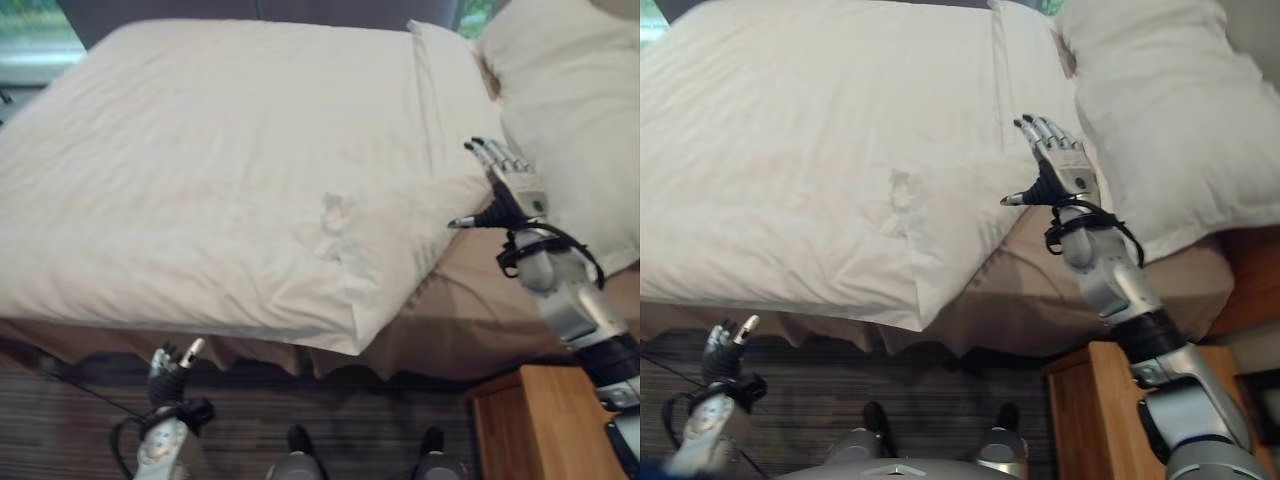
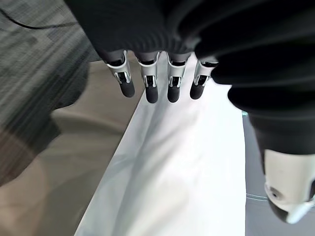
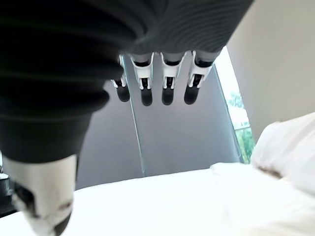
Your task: Making the bed.
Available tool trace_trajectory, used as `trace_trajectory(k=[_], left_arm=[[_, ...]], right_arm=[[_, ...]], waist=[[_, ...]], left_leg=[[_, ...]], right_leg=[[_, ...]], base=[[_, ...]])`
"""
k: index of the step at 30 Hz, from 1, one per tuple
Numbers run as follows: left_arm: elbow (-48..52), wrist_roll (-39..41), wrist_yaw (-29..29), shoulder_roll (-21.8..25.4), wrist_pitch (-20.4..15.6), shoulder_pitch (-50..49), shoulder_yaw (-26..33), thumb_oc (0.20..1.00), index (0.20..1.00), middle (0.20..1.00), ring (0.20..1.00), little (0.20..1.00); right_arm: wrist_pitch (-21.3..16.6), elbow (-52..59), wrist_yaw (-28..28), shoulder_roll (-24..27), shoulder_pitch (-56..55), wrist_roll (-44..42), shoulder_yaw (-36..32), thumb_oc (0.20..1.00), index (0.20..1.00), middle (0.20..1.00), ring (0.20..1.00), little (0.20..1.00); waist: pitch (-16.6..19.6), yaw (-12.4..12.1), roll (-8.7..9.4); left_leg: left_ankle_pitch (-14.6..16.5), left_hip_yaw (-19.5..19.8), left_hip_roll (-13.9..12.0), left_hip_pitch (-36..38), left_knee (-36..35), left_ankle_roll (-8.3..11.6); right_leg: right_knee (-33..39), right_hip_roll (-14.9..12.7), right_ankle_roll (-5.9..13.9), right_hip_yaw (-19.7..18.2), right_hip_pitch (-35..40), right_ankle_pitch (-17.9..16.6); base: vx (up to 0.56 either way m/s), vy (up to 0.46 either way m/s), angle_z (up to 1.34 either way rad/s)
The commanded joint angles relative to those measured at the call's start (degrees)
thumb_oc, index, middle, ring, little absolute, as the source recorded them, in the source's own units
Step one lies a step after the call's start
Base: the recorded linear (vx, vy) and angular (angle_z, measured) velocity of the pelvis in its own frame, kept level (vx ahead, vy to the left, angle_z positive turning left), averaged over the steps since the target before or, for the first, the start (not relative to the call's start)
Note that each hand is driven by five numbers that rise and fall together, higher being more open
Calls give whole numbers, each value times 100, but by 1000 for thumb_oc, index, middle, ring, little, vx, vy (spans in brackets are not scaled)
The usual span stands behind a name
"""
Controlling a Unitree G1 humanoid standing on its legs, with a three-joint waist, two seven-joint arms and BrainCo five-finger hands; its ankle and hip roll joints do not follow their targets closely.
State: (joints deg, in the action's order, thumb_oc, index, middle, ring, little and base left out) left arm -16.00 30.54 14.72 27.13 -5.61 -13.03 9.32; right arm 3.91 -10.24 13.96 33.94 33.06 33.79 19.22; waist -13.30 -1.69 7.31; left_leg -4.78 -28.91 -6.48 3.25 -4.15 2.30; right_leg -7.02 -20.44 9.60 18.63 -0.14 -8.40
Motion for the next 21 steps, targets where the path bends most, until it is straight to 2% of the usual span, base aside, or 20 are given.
trace_trajectory(k=[1, 3, 5, 6, 7, 9, 11, 13, 18, 21], left_arm=[[275, -271, 18, 301, -291, 390, 199, 1000, 1000, 1000, 1000, 1000], [75, -150, 27, 391, -382, 541, 114, 1000, 1000, 1000, 1000, 1000], [-4, 1, -8, 525, -502, 721, 4, 1000, 1000, 1000, 1000, 1000], [-56, 66, -40, 569, -524, 819, -28, 1000, 1000, 1000, 1000, 1000], [-213, 196, -67, 776, -597, 1121, -117, 1000, 1000, 1000, 1000, 1000], [-248, 220, -118, 858, -597, 1166, -101, 1000, 1000, 1000, 1000, 1000], [-275, 209, -133, 903, -614, 1143, -57, 1000, 1000, 1000, 1000, 1000], [-402, 205, -210, 867, -645, 1168, -59, 1000, 1000, 1000, 1000, 1000], [-522, 357, -262, 857, -717, 1174, -10, 1000, 1000, 1000, 1000, 1000], [-523, 379, -251, 842, -778, 1312, -9, 1000, 1000, 1000, 1000, 1000]], right_arm=[[140, -768, 545, 200, 1295, 160, 412, 1000, 1000, 1000, 1000, 1000], [225, -1462, 670, 86, 1561, 80, 609, 1000, 1000, 1000, 1000, 1000], [217, -2193, 755, 96, 1839, -160, 838, 1000, 1000, 1000, 1000, 1000], [210, -2502, 769, 101, 1986, -274, 936, 1000, 1000, 1000, 1000, 1000], [242, -2964, 775, 268, 2322, -452, 1149, 1000, 1000, 1000, 1000, 1000], [266, -3180, 718, 301, 2477, -464, 1245, 1000, 1000, 1000, 1000, 1000], [328, -3593, 664, 262, 2781, -467, 1434, 1000, 1000, 1000, 1000, 1000], [325, -4126, 592, 347, 3182, -559, 1680, 1000, 1000, 1000, 1000, 1000], [274, -4499, 569, 369, 3382, -701, 1841, 1000, 1000, 1000, 1000, 1000], [290, -4673, 515, 235, 3186, -820, 1852, 1000, 1000, 1000, 1000, 1000]], waist=[[-343, 6, -271], [-376, -67, -275], [-444, -65, -304], [-460, -43, -308], [-489, 13, -296], [-453, 20, -284], [-393, -37, -214], [-332, -64, -205], [-345, -66, -349], [-421, -48, -511]], left_leg=[[544, 394, -249, 300, 19, -3], [584, 575, -240, 300, -15, 3], [569, 890, -213, 224, -25, 62], [543, 1021, -186, 170, -32, 86], [617, 1335, -57, 98, -45, 128], [594, 1428, -14, 38, -50, 146], [615, 1416, 8, 7, -23, 184], [578, 1388, 2, -56, -47, 229], [488, 1466, -61, -213, -85, 309], [423, 1509, -110, -377, -85, 368]], right_leg=[[-1392, -149, 344, -453, -335, 120], [-1201, 32, 241, -617, -444, 416], [-609, 393, 97, -753, -504, 841], [-257, 534, 47, -838, -514, 814], [430, 796, 11, -1102, -642, 753], [679, 832, -1, -1153, -641, 659], [893, 702, 53, -1006, -582, 419], [1035, 711, 40, -965, -534, 308], [1123, 766, 8, -910, -571, 271], [1180, 815, -14, -932, -683, 288]], base=[[26, 22, 39], [72, -13, 59], [74, -74, 73], [121, -130, 100], [88, -102, 86], [112, -88, 115], [134, -107, 107], [120, -115, 26], [48, -82, -10], [2, -77, -14]])
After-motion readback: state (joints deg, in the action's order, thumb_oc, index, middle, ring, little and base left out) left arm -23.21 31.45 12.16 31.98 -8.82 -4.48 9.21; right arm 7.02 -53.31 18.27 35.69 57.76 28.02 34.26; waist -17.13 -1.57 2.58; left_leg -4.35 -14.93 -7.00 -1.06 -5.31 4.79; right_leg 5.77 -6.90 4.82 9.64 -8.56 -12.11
